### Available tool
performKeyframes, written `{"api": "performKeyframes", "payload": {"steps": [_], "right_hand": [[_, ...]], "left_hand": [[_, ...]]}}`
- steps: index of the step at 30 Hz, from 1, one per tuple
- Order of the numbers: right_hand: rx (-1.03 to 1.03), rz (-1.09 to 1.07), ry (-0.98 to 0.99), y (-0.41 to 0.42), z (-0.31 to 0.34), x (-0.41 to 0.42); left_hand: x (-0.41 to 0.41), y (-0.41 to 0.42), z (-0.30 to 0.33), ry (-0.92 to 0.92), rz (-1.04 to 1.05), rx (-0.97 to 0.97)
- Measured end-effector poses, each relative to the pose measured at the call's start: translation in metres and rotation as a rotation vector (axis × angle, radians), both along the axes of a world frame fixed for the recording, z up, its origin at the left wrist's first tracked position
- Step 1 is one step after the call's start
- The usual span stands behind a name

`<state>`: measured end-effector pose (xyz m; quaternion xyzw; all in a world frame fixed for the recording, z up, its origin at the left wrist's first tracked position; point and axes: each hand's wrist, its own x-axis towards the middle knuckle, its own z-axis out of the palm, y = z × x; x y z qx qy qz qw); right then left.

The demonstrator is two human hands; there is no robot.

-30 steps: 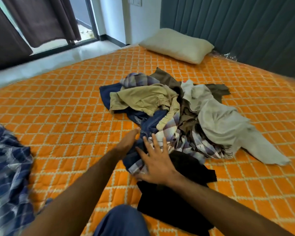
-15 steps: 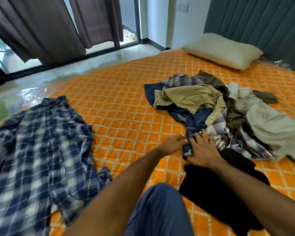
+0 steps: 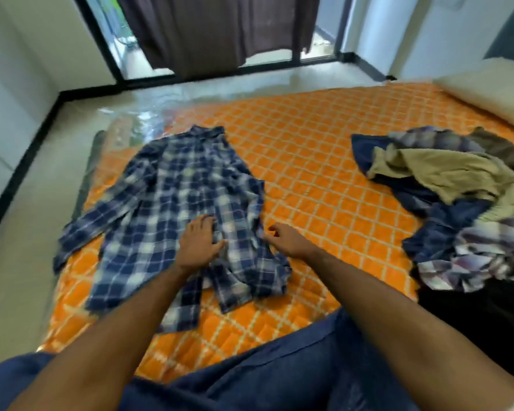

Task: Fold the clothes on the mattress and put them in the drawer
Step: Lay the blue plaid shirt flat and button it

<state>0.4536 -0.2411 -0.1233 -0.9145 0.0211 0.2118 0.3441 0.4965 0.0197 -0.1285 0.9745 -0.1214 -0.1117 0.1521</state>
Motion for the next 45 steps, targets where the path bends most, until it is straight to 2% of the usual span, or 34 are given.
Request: {"api": "performKeyframes", "payload": {"steps": [3,5,9,12,14,15,17,18,19,21,23,25,27,29,32,34,36,38,40,41,42,43,45], "right_hand": [[0.166,-0.079,0.104,0.061,0.006,0.011],[0.19,-0.15,0.096,0.081,0.004,0.015],[0.273,-0.299,0.003,0.071,0.014,0.01],[0.158,-0.487,-0.158,0.019,0.021,0.011],[-0.032,-0.616,-0.18,-0.022,0.018,0.011],[-0.171,-0.611,-0.148,-0.034,0.018,0.007],[-0.468,-0.478,-0.144,-0.041,0.015,-0.003],[-0.567,-0.356,-0.223,-0.034,0.016,-0.01],[-0.587,-0.204,-0.338,-0.025,0.017,-0.015],[-0.46,0.146,-0.494,0.001,0.015,-0.026],[-0.433,0.483,-0.488,0.033,0.005,-0.037],[-0.52,0.656,-0.424,0.058,-0.005,-0.044],[-0.504,0.603,-0.334,0.07,-0.011,-0.043],[-0.386,0.511,-0.291,0.068,-0.004,-0.039],[-0.363,0.515,-0.174,0.048,0.015,-0.028],[-0.305,0.493,-0.044,0.026,0.026,-0.018],[-0.16,0.301,0.003,0.005,0.031,-0.005],[-0.06,-0.03,-0.173,-0.01,0.035,0.004],[-0.237,-0.254,-0.521,-0.017,0.038,0.005],[-0.364,-0.256,-0.682,-0.014,0.041,0.003],[-0.406,-0.179,-0.803,-0.006,0.046,0.0],[-0.364,-0.03,-0.84,0.005,0.047,-0.003],[-0.259,0.276,-0.65,0.033,0.042,-0.014]], "left_hand": [[0.001,0.06,-0.012,0.16,0.09,0.011],[0.0,0.075,-0.012,0.21,-0.013,0.065],[0.0,0.076,-0.008,0.181,-0.307,0.202],[-0.009,0.071,-0.011,0.242,-0.355,0.297],[-0.014,0.065,-0.009,0.243,-0.331,0.307],[-0.015,0.063,-0.008,0.23,-0.34,0.322],[-0.016,0.062,-0.006,0.123,-0.422,0.391],[-0.019,0.063,-0.005,0.019,-0.489,0.422],[-0.022,0.062,-0.005,-0.102,-0.571,0.428],[-0.032,0.06,-0.007,-0.294,-0.741,0.389],[-0.043,0.055,-0.009,-0.38,-0.826,0.386],[-0.053,0.049,-0.006,-0.377,-0.784,0.452],[-0.059,0.041,0.0,-0.326,-0.65,0.507],[-0.059,0.035,0.006,-0.279,-0.535,0.537],[-0.051,0.03,0.016,-0.241,-0.51,0.559],[-0.042,0.027,0.025,-0.218,-0.51,0.509],[-0.031,0.028,0.035,-0.172,-0.416,0.382],[-0.018,0.033,0.045,-0.13,-0.251,0.236],[-0.007,0.04,0.048,-0.253,-0.175,0.184],[-0.004,0.043,0.046,-0.369,-0.203,0.221],[-0.003,0.044,0.044,-0.462,-0.27,0.279],[-0.006,0.043,0.042,-0.526,-0.363,0.328],[-0.015,0.035,0.033,-0.56,-0.541,0.394]]}}
